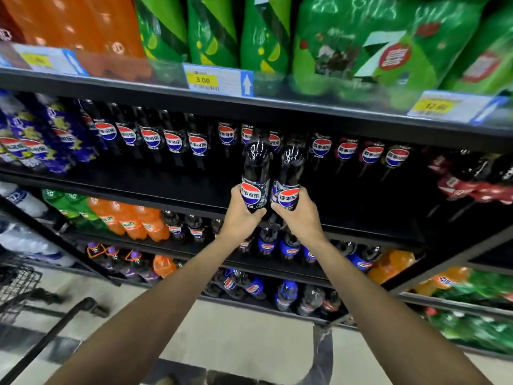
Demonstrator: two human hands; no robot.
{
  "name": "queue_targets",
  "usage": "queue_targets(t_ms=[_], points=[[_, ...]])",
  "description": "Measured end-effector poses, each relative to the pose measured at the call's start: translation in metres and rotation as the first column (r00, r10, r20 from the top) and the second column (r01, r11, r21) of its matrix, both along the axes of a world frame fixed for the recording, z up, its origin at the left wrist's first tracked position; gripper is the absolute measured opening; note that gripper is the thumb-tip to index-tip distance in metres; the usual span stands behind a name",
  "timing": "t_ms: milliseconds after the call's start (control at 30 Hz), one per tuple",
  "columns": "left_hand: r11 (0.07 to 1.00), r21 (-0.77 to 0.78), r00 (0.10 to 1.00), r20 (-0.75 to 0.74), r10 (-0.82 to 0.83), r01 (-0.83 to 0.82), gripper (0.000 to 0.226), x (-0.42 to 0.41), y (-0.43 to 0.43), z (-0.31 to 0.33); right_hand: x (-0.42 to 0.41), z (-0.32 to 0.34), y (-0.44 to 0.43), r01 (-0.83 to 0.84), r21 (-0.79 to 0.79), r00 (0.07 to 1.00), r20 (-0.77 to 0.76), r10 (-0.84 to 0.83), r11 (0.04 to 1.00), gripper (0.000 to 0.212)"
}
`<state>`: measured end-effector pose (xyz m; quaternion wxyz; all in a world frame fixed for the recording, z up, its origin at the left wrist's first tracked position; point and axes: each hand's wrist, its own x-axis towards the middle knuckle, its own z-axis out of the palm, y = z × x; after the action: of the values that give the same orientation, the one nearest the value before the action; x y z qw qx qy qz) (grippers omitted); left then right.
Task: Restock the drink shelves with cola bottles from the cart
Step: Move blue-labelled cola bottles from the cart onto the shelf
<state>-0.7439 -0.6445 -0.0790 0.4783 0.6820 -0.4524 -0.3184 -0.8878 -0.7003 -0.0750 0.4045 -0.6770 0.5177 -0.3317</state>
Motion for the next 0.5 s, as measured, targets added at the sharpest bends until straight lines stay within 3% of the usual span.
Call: queue_targets(t_ms=[300, 500], points=[[0.998, 0.022, 0.998, 0.026, -0.052, 0.051, 0.07, -0.003, -0.023, -0.01, -0.002, -0.008, -0.023, 0.043, -0.056, 0.998, -0.036, -0.045, 0.997, 0.045], [1.0, -0.018, 0.999, 0.038, -0.018, 0.018, 0.077, 0.017, -0.039, -0.017, 0.015, -0.02, -0.03, 0.073, -0.095, 0.997, -0.02, -0.076, 0.993, 0.056]])
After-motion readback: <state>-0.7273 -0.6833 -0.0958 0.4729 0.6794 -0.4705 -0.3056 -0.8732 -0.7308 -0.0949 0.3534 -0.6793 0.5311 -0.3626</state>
